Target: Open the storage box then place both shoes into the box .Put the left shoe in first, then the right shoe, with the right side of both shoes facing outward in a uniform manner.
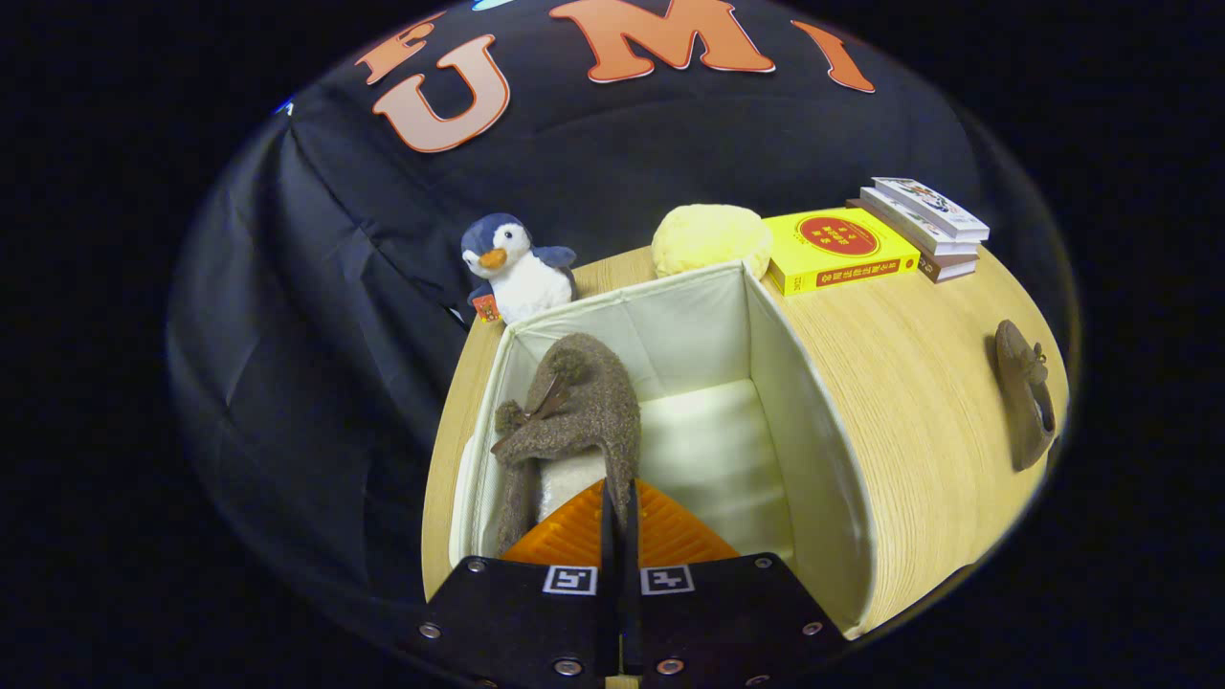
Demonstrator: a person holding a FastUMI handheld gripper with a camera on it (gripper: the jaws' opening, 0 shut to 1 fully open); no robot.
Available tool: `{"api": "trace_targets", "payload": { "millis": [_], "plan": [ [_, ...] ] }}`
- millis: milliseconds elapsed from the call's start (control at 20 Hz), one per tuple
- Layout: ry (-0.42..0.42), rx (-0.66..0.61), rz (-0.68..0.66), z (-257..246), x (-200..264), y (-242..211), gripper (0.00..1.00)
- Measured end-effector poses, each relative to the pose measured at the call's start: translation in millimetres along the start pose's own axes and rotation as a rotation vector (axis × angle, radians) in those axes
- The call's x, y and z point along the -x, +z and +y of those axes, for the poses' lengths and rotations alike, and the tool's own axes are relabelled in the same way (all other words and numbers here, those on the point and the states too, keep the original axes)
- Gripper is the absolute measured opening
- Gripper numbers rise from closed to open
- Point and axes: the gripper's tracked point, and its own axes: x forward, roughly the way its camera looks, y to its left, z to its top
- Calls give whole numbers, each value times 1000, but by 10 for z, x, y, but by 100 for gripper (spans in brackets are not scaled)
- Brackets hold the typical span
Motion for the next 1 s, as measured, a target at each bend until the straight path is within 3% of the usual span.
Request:
{"api": "trace_targets", "payload": {
  "millis": [150, 250, 400, 500, 800, 1000],
  "plan": [
    [11, 21, 47, 42, -30, -149, 3],
    [33, 19, 41, 80, 2, -132, 15],
    [0, 63, 4, -28, 82, 2, 82],
    [11, 64, -22, -63, 148, 78, 96],
    [18, 97, -129, -412, 500, 459, 99],
    [-28, 90, -193, -947, 747, 693, 99]
  ]
}}
